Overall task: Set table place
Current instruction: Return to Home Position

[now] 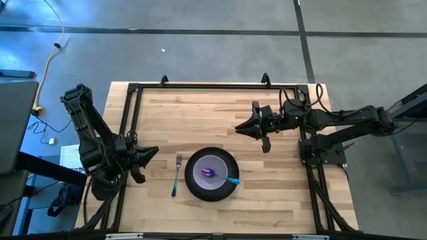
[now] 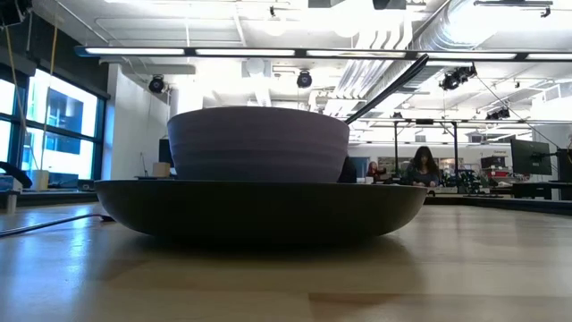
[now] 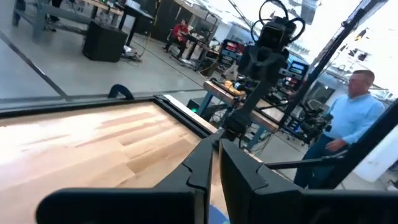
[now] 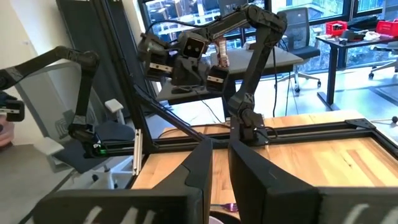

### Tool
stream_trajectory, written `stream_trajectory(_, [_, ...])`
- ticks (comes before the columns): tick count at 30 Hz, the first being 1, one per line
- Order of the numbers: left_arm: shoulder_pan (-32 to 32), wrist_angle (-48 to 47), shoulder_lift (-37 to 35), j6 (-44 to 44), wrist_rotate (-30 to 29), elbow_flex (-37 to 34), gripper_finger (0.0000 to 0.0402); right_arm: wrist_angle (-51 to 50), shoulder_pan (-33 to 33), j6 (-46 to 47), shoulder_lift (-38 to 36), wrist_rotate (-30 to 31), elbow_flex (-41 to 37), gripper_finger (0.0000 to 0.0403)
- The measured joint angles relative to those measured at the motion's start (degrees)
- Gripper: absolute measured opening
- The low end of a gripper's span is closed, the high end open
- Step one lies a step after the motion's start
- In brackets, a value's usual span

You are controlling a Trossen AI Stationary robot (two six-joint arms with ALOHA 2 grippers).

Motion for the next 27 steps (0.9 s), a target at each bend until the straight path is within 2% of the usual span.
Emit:
stream_trajectory(5, [0.06, 14.48, -0.32, 14.17, 5.14, 0.0, 0.0012, 0.0, -0.01, 0.53, 0.0, 0.03, 0.0, 0.0044])
stream_trajectory(8, [0.38, 26.83, -0.5, 27.95, 9.74, 0.0, 0.0017, 0.01, 0.0, 0.56, 0.0, 0.04, 0.0, 0.0044])
stream_trajectory(11, [2.99, 40.1, -0.5, 44.28, 18.03, 0.0, 0.0026, 0.01, 0.0, 0.58, 0.0, 0.07, 0.02, 0.0044])
stream_trajectory(14, [6.6, 48.22, -0.5, 56.87, 26.65, 0.0, 0.0035, 0.06, -0.01, 1.09, 0.0, 0.21, 0.02, 0.0044])
stream_trajectory(16, [9.67, 49.28, -0.55, 60.36, 32.04, 0.02, 0.0037, 0.23, 0.07, 1.45, 0.0, 0.23, 0.02, 0.0044])
stream_trajectory(22, [19.72, 49.29, -0.5, 62.75, 49.27, 0.02, 0.0038, 0.4, 1.72, 1.47, 0.0, -0.17, 0.04, 0.0044])
stream_trajectory(27, [27.82, 49.29, -0.5, 65.33, 58.6, 0.02, 0.0038, 0.46, 2.66, 1.47, -0.36, -0.15, 0.05, 0.0044])
